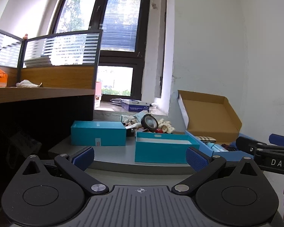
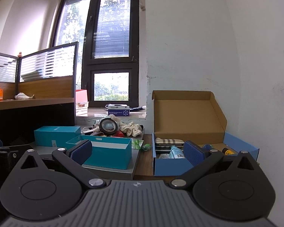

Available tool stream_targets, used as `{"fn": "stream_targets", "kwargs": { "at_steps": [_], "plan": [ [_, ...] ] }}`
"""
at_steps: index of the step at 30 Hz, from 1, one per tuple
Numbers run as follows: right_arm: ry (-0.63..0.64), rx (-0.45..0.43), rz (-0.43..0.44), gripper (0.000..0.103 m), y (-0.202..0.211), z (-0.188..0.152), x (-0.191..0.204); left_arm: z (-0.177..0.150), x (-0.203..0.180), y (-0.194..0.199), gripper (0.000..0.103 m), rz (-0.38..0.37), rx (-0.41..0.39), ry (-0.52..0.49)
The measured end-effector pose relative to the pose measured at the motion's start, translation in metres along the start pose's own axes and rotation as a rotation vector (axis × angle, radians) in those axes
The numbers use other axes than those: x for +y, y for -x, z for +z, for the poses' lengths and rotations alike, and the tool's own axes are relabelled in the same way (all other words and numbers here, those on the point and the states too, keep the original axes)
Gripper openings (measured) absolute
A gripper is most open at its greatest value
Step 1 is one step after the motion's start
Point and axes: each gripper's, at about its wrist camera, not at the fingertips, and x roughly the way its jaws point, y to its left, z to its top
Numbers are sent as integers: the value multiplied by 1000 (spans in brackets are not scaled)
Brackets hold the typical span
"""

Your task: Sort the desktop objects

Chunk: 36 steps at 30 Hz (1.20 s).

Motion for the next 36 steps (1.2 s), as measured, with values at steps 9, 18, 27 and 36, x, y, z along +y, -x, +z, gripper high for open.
{"fn": "stream_targets", "kwargs": {
  "at_steps": [9, 18, 27, 36],
  "plan": [
    [-1, 5, 6, 103, 6, 1, 9, -3, -7, 5, 103, 27, -19, -54],
    [-37, 11, 5, 103, 10, -1, 6, -6, -6, 5, 103, 88, -8, -51],
    [-33, 10, 2, 103, 18, -3, 10, -6, -7, 10, 103, 74, -7, -57],
    [-26, 13, -2, 103, 19, -3, 12, -7, -6, 11, 103, 79, -13, -52]
  ]
}}
